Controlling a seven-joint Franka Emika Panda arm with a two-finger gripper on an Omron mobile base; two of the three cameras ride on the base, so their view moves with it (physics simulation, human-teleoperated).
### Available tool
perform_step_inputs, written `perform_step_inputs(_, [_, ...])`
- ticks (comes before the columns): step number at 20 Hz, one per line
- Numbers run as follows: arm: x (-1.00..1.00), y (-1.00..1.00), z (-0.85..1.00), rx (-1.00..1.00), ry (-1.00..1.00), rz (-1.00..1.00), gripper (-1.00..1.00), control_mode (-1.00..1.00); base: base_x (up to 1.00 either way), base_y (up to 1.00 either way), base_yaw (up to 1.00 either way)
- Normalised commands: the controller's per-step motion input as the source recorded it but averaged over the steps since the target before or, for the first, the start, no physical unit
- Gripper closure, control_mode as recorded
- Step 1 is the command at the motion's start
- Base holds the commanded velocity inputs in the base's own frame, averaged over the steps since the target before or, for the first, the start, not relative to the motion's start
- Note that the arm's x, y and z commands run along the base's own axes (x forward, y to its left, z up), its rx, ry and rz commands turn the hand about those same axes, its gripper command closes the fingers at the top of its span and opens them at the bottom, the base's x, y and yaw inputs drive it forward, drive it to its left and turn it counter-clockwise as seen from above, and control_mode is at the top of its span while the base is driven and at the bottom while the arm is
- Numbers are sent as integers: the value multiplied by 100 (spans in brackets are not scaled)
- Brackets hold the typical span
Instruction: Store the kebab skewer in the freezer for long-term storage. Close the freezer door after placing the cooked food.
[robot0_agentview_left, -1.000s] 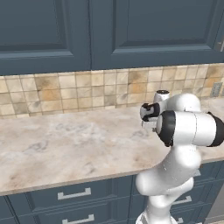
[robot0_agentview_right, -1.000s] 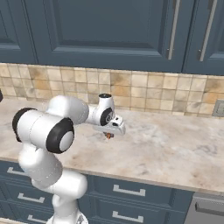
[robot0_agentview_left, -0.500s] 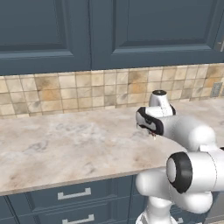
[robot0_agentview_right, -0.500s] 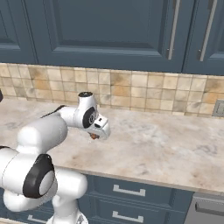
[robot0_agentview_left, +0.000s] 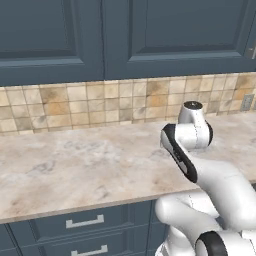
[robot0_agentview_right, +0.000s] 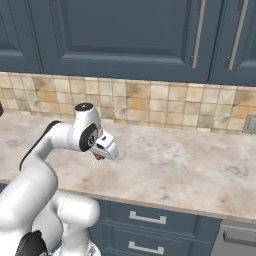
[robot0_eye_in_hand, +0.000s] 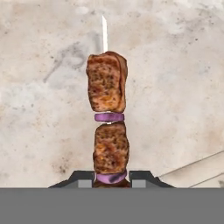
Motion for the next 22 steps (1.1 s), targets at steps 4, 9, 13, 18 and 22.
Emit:
perform_step_inputs(4, [-67,16,43,6,-5,-4,100,-100,0,0,0])
perform_step_inputs(9, [-42,21,49,0,-4,-2,100,-100,0,0,0])
perform_step_inputs(13, [-30,11,41,0,1,-5,100,-100,0,0,0])
perform_step_inputs(18, [-55,18,42,0,0,-2,100,-100,0,0,0])
perform_step_inputs(22, [-57,17,41,3,0,-5,100,-100,0,0,0])
